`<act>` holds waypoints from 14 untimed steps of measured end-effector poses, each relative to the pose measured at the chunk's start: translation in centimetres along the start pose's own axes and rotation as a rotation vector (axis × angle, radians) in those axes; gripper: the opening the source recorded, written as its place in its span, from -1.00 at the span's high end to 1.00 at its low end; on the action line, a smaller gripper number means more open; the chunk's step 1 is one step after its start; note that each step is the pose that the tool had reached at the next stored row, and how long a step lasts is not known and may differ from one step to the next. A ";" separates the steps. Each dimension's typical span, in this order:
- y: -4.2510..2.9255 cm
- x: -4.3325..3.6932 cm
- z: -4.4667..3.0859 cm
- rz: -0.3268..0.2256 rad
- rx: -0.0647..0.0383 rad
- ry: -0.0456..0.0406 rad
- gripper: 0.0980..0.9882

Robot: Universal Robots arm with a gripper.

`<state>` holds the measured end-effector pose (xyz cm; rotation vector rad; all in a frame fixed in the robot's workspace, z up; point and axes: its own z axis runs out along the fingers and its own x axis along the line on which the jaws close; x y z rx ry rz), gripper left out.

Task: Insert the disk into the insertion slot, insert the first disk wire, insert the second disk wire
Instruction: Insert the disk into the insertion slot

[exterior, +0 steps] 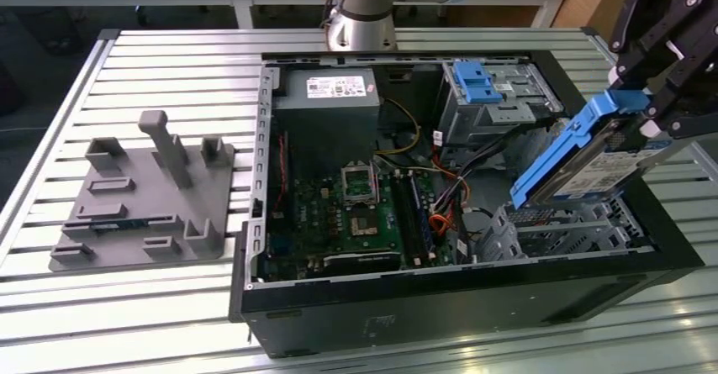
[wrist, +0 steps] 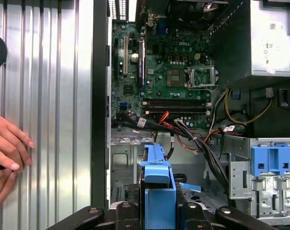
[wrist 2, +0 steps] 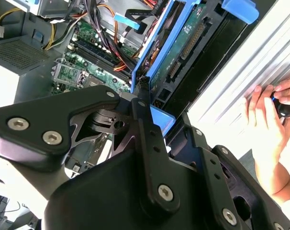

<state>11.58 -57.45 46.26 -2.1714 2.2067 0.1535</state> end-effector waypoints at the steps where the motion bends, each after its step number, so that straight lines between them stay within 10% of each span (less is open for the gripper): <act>1: -0.02 0.01 0.05 0.000 0.000 0.0000 0.40; 14: -0.15 0.27 0.81 0.000 0.000 0.0018 0.40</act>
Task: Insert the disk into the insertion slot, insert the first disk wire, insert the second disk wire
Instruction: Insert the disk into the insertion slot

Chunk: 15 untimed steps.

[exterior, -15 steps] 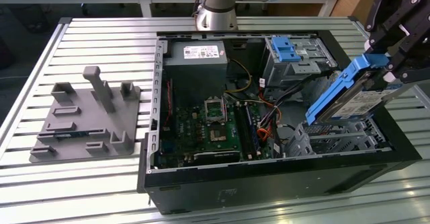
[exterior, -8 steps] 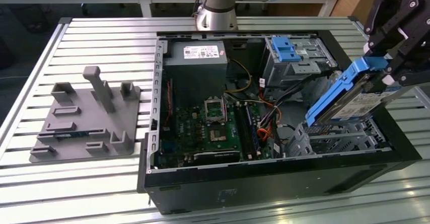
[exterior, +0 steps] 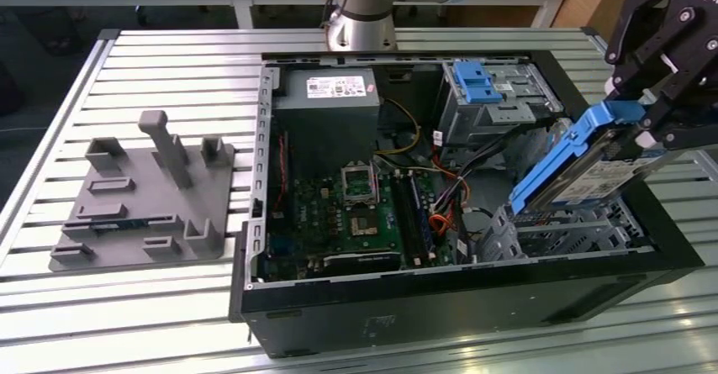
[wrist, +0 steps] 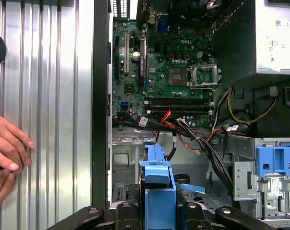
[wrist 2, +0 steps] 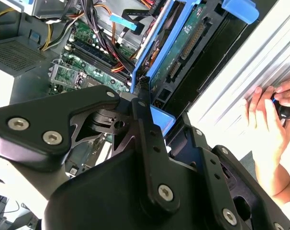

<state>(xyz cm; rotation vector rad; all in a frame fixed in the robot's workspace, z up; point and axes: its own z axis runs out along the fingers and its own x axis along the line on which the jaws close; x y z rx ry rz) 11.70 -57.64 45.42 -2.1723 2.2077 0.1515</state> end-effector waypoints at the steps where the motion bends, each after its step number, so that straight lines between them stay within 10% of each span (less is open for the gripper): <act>1: -0.01 0.01 0.07 0.000 0.000 0.0002 0.40; 15: -0.22 0.12 0.97 0.000 0.000 0.0054 0.40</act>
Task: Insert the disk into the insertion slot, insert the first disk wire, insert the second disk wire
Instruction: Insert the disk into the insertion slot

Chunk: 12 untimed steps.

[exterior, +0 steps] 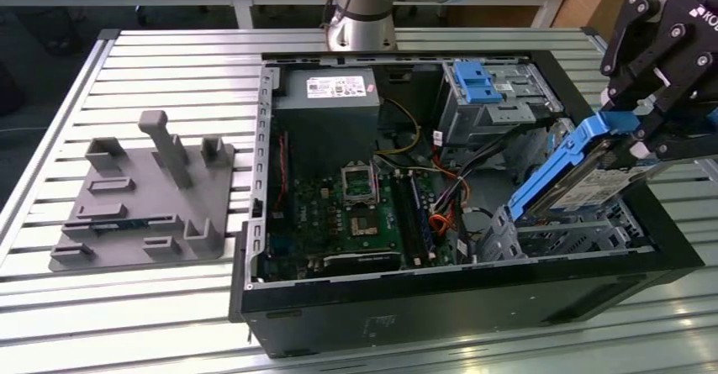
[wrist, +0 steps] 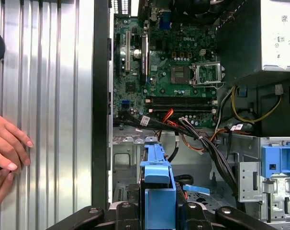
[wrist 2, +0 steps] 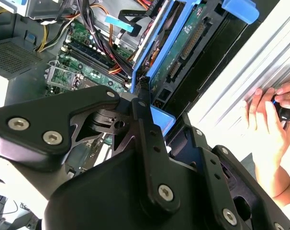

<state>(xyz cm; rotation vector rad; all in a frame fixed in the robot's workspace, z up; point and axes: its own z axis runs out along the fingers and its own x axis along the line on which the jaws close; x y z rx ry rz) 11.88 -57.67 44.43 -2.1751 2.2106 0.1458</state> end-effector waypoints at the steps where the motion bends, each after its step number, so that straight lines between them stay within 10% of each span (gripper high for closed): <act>1: 0.00 0.01 0.08 0.000 0.000 0.0007 0.40; 12: -0.04 0.10 1.02 0.000 -0.001 0.0051 0.40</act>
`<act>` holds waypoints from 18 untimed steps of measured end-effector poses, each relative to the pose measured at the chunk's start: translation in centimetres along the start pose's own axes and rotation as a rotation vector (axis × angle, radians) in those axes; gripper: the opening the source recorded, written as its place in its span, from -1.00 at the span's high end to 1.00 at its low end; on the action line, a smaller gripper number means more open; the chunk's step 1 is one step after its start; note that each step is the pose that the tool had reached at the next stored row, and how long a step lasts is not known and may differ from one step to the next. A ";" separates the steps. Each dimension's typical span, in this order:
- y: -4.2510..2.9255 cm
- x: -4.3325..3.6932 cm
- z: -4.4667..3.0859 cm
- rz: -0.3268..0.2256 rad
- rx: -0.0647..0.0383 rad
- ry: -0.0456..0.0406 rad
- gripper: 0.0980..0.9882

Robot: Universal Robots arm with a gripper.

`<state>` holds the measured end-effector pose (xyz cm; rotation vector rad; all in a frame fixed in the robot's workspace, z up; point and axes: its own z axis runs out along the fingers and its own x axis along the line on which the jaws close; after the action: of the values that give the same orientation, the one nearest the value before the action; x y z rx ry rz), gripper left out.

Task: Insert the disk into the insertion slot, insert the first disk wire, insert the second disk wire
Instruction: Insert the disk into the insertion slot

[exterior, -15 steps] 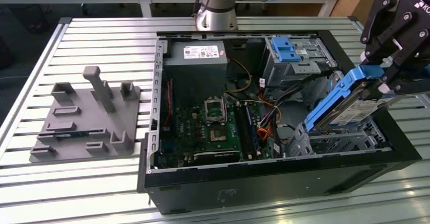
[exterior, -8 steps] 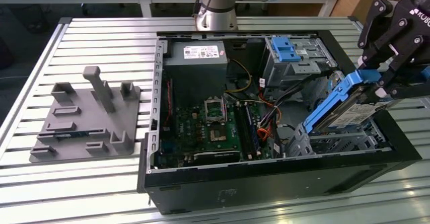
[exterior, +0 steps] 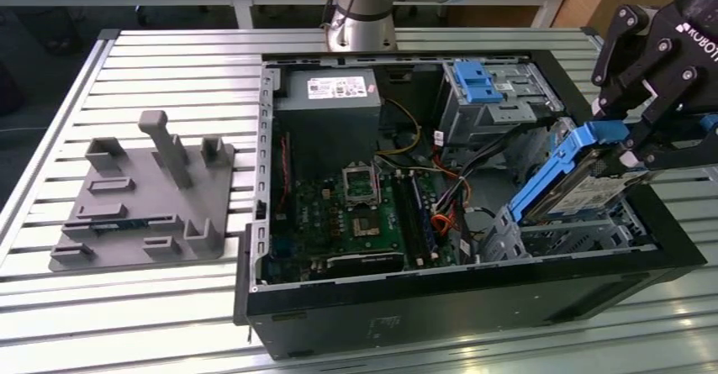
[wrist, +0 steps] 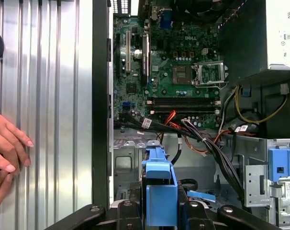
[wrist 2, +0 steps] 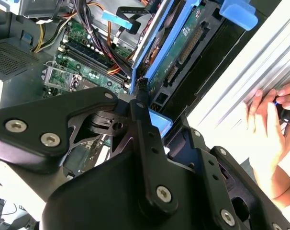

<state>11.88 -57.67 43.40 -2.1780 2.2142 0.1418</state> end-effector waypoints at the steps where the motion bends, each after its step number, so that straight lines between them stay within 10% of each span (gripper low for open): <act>1: -0.01 0.01 0.00 0.000 -0.001 0.0002 0.40; 8: -0.13 -0.05 -0.54 0.003 -0.022 0.0006 0.40; 18: -0.66 0.05 0.55 0.014 -0.022 -0.0001 0.40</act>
<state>12.52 -57.68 42.82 -2.1743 2.2387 0.1677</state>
